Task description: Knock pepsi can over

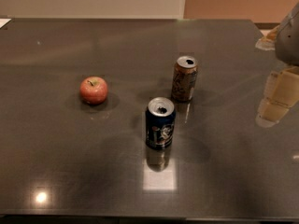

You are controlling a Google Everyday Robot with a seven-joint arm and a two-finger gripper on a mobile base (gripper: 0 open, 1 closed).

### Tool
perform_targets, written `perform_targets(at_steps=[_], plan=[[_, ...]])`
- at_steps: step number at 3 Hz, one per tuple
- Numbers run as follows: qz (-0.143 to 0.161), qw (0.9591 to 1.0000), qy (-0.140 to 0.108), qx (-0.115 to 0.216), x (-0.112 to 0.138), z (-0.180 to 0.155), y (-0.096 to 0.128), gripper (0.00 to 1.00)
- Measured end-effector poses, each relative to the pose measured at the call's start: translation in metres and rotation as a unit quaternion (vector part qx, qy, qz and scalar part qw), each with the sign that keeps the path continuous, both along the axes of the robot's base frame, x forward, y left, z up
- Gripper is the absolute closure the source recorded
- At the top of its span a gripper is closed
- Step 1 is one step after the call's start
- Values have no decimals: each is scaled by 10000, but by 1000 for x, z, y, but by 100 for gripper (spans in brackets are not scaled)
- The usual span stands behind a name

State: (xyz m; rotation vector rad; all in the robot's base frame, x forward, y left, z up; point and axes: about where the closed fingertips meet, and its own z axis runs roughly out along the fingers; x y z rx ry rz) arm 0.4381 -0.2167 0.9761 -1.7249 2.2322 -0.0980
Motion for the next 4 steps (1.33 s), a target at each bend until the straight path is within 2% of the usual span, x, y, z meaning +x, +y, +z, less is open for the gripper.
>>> perform_targets(at_steps=[2, 3, 4], plan=[[46, 10000, -22, 59, -1, -1, 4, 0], [361, 9971, -2, 673, -10, -13, 33, 0], [780, 9869, 87, 1411, -21, -29, 71, 0]])
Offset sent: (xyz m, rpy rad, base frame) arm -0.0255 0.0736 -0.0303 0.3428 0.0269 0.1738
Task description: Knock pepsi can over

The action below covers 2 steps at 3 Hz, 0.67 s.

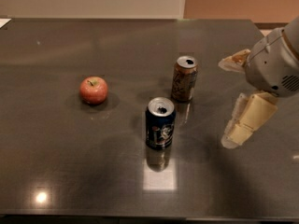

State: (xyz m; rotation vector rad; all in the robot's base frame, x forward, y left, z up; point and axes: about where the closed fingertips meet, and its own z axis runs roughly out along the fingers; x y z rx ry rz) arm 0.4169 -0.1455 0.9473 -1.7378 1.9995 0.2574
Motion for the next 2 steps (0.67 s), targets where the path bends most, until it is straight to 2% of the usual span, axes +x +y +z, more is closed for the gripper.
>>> perform_targets(at_steps=[1, 2], plan=[[344, 9978, 15, 565, -12, -12, 34, 0], [472, 9946, 17, 923, -18, -22, 56, 0]])
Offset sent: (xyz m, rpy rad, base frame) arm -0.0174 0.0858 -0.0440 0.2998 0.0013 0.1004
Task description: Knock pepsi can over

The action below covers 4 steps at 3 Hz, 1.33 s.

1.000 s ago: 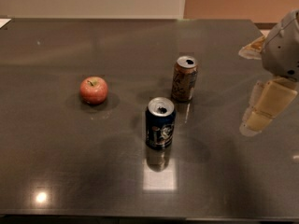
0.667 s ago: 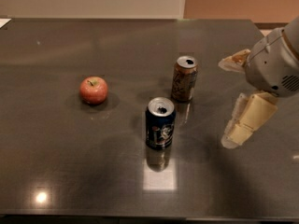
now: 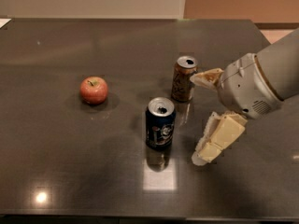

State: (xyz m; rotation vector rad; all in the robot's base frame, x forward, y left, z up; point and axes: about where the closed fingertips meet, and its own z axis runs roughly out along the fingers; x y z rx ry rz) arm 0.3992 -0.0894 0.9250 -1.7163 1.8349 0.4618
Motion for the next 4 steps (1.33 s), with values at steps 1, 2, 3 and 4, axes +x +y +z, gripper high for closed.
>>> perform_targets(at_steps=[1, 2, 3, 4], plan=[[-63, 9995, 20, 303, 3, -14, 18, 0], [-197, 9983, 8, 546, 6, -23, 29, 0], [-336, 9963, -21, 796, 10, -28, 37, 0], [-426, 9935, -17, 1060, 12, -27, 47, 0]])
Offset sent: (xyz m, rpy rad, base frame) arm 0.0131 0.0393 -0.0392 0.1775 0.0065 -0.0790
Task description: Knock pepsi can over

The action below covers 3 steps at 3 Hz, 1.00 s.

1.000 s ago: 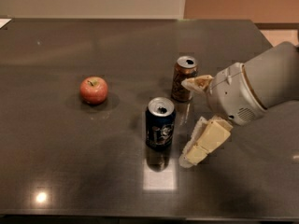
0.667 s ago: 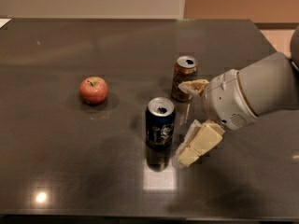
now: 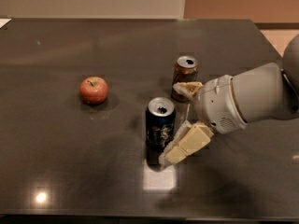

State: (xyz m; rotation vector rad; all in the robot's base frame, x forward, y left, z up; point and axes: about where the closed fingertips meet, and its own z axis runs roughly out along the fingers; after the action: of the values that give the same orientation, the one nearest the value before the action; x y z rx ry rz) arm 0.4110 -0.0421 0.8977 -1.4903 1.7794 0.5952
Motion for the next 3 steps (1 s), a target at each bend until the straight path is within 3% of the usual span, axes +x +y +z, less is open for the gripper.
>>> perform_targets(at_steps=[2, 3], plan=[[41, 9994, -13, 350, 6, -3, 22, 0], [62, 9993, -16, 365, 12, -8, 28, 18]])
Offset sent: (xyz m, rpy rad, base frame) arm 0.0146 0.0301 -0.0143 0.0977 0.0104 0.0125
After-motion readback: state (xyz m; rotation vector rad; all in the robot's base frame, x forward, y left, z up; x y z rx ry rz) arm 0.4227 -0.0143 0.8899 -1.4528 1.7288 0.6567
